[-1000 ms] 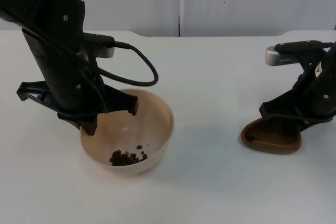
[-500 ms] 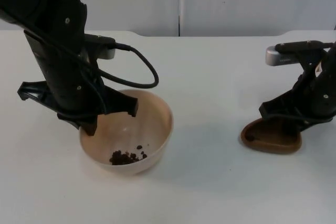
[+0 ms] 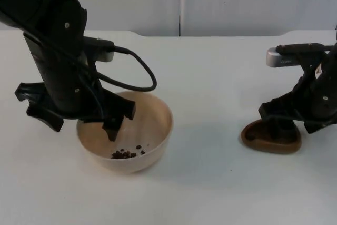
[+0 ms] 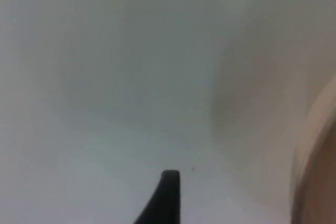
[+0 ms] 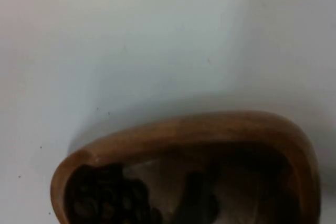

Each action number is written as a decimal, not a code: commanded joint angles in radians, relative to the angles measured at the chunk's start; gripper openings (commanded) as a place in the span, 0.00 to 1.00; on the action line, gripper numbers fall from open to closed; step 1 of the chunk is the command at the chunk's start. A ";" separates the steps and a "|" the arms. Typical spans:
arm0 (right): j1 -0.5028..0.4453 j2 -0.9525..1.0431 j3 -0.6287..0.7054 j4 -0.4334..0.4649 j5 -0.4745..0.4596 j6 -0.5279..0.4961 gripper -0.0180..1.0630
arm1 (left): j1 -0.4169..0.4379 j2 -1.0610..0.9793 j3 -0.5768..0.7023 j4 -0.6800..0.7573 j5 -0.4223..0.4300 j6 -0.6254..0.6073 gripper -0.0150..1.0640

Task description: Pick up the bowl with the left hand and pour the coffee beans from the cup into the bowl with the right hand.

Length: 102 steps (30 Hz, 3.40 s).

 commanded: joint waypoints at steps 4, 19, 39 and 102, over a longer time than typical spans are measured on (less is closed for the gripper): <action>-0.003 -0.085 -0.002 0.006 0.004 -0.007 0.72 | -0.002 -0.107 0.001 0.008 0.008 -0.012 0.82; -0.003 -0.576 -0.002 0.005 0.167 -0.063 0.72 | -0.002 -0.541 0.001 0.008 0.029 -0.006 0.82; 0.001 -0.938 0.001 0.010 0.345 -0.069 0.72 | -0.002 -0.925 0.010 0.001 0.105 0.022 0.82; 0.001 -2.033 0.557 0.090 0.605 -0.257 0.72 | -0.002 -1.855 0.350 -0.184 0.497 0.371 0.82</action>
